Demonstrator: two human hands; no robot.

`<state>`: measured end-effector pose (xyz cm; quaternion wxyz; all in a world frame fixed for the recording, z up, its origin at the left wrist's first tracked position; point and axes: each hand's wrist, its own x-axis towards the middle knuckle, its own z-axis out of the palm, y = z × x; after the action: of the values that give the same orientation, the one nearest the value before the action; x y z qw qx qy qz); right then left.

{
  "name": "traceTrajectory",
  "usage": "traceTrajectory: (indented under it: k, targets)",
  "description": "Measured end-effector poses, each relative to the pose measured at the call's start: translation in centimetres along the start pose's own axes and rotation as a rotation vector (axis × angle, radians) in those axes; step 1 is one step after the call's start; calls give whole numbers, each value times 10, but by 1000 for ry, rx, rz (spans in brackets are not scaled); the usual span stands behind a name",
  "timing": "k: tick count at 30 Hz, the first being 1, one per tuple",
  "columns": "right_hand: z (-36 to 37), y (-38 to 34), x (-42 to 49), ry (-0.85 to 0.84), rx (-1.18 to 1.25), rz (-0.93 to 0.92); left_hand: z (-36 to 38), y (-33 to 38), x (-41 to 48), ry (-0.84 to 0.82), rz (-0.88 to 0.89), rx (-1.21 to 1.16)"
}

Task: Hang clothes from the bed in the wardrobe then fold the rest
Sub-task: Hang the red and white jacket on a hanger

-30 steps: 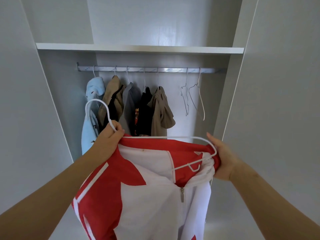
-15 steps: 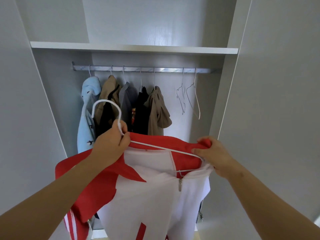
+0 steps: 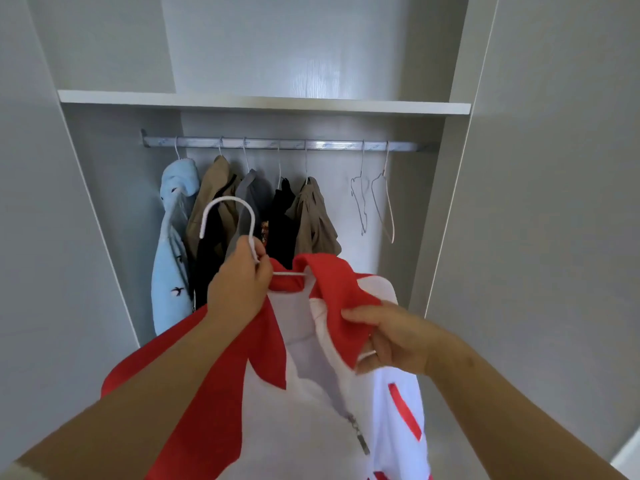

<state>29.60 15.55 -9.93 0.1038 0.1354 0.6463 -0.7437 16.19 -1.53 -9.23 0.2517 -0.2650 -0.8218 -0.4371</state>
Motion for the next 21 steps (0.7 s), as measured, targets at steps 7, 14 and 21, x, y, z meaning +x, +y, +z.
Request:
traceTrajectory:
  k: [7,14,21]
  targets:
    - [-14,4,0,617,-278,-254,-22,1,11,-59,173,-145]
    - [-11,-20,-6,647,-997,-420,-26,13,9,-108,180,-316]
    - [22,-10,8,464,-1130,-568,-16,24,-6,-258,240,-306]
